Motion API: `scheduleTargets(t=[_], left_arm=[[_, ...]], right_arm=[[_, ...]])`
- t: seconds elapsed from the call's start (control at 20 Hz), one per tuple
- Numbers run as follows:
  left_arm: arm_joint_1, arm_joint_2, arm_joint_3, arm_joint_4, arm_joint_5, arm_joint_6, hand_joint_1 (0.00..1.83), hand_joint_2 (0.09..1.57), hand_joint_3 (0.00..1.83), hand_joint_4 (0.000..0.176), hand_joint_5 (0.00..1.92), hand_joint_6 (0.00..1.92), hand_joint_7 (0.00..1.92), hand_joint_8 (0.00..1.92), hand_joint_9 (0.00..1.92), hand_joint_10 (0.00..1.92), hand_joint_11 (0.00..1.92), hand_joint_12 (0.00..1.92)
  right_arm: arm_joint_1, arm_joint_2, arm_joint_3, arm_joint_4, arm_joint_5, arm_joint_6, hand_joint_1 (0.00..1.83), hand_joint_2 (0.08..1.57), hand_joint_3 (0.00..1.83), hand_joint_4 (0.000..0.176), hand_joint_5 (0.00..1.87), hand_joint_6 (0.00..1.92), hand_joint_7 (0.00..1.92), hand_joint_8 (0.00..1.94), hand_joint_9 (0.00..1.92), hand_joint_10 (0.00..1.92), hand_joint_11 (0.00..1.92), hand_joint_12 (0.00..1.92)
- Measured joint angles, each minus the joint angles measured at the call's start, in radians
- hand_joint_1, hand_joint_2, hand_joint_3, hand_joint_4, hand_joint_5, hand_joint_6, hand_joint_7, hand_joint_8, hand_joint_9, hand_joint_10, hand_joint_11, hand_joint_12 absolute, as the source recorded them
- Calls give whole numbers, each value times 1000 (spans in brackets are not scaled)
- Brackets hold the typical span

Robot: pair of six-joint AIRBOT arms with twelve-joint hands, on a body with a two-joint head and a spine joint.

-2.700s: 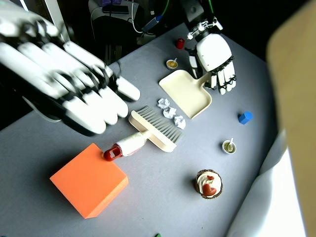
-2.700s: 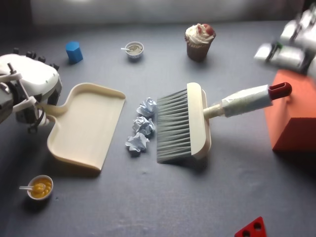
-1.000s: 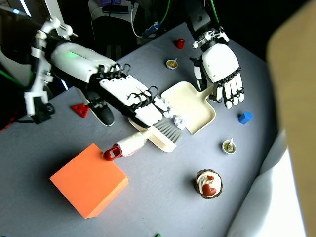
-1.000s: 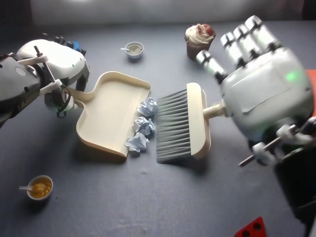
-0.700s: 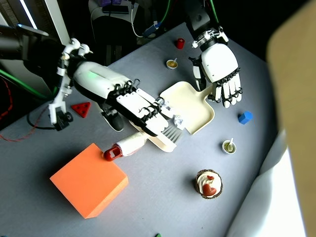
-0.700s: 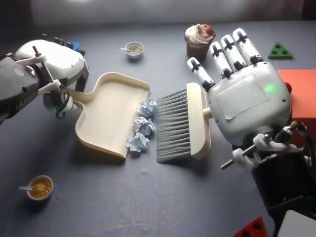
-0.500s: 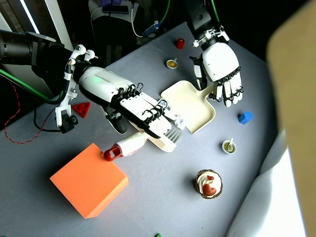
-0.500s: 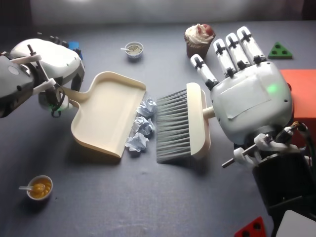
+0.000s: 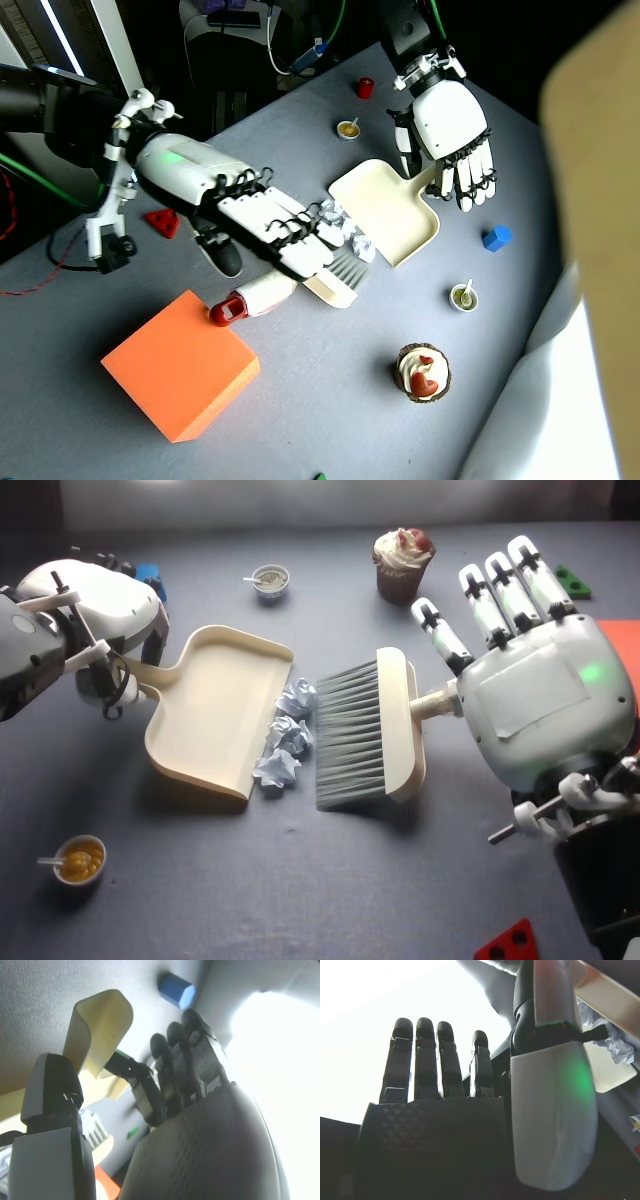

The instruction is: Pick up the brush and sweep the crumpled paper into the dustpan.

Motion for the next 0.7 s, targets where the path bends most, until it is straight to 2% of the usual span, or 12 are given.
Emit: scheduleTargets(t=[0.05, 0.2, 0.45, 0.7], left_arm=[[4, 3, -7, -2, 0, -5, 1061, 1163, 0, 0, 896, 1114, 409, 1, 310, 1, 293, 17], [12, 3, -10, -6, -3, -8, 1053, 1168, 1, 0, 885, 1131, 408, 4, 302, 3, 285, 13], [12, 3, -14, -5, -13, -8, 1071, 1169, 1, 0, 884, 1132, 409, 2, 312, 3, 287, 14], [13, 3, -13, -8, -15, -8, 1074, 1168, 1, 0, 886, 1128, 399, 1, 296, 2, 293, 16]], right_arm=[[0, 1, -5, 6, -2, 0, 1204, 959, 3, 0, 176, 9, 180, 6, 214, 8, 183, 20], [-7, 1, -5, 8, -10, 0, 1170, 973, 6, 0, 155, 0, 146, 0, 183, 4, 160, 9], [-12, -8, 39, 90, -7, 2, 1187, 983, 5, 0, 131, 2, 124, 0, 170, 0, 174, 15], [-13, -61, 95, 76, 0, 12, 1205, 974, 0, 0, 144, 9, 145, 7, 179, 2, 177, 16]])
